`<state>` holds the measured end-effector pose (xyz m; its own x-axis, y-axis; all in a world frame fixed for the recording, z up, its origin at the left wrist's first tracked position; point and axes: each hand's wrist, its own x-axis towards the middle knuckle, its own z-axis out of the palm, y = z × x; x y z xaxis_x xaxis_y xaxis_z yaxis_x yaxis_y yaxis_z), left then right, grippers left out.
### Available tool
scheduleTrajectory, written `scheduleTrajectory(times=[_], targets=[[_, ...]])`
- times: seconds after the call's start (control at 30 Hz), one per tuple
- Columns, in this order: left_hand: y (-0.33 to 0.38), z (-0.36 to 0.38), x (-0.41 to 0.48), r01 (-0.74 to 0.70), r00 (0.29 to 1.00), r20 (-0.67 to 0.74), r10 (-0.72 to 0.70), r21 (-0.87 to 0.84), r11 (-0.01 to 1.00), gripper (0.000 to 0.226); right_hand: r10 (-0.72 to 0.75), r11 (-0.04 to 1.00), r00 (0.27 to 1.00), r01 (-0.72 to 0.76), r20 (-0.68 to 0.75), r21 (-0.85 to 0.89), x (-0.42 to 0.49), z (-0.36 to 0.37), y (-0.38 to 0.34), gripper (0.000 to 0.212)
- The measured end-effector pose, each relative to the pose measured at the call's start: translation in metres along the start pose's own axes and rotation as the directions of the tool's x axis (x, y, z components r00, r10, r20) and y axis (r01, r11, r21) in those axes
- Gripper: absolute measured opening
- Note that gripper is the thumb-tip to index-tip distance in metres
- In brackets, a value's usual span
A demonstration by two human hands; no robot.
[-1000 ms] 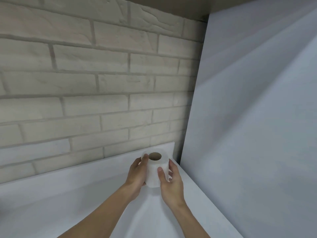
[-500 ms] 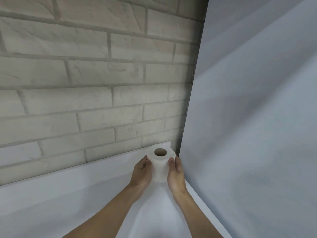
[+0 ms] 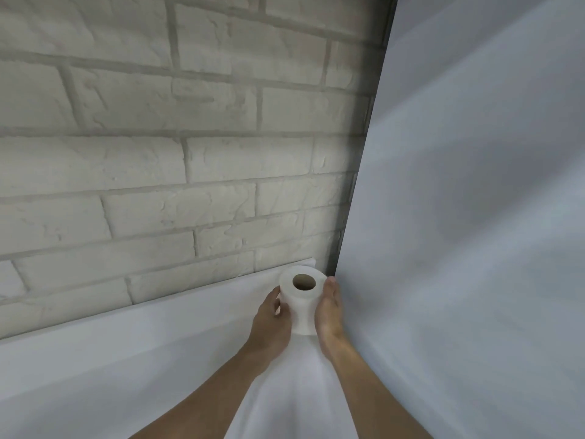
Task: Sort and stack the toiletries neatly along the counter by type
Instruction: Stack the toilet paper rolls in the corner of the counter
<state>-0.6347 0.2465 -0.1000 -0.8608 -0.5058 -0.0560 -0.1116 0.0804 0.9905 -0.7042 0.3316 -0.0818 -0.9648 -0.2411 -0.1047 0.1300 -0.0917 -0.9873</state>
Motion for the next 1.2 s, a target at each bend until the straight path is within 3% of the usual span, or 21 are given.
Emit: scheduleTrajectory(times=[0.1, 0.5, 0.73, 0.9, 1.03, 1.2], targets=[[-0.007, 0.003, 0.006, 0.013, 1.0, -0.009, -0.012, 0.013, 1.0, 0.04, -0.001, 1.0, 1.0, 0.001, 0.009, 0.0, 0.007, -0.001, 0.007, 0.025], [-0.019, 0.002, 0.017, 0.028, 0.999, 0.046, -0.028, -0.002, 1.0, 0.038, -0.035, 0.996, 0.999, 0.032, -0.034, -0.084, 0.024, 0.004, 0.021, 0.036], [-0.007, -0.009, 0.011, 0.067, 0.994, 0.079, -0.071, 0.051, 0.996, 0.026, -0.092, 0.987, 0.994, 0.082, -0.064, -0.137, 0.026, 0.005, 0.022, 0.024], [-0.001, -0.021, 0.001, 0.086, 0.994, 0.053, -0.097, 0.176, 0.981, 0.051, -0.165, 0.972, 0.983, 0.148, -0.085, -0.181, 0.017, 0.003, 0.018, 0.022], [0.003, -0.034, -0.01, 0.065, 0.997, 0.024, -0.072, 0.235, 0.97, 0.049, -0.214, 0.946, 0.969, 0.175, -0.123, -0.273, 0.01, 0.0, 0.015, 0.036], [0.012, -0.056, -0.038, 0.006, 1.0, 0.017, -0.011, 0.272, 0.962, 0.047, -0.339, 0.884, 0.932, 0.269, -0.128, -0.383, -0.018, -0.001, 0.004, 0.03]])
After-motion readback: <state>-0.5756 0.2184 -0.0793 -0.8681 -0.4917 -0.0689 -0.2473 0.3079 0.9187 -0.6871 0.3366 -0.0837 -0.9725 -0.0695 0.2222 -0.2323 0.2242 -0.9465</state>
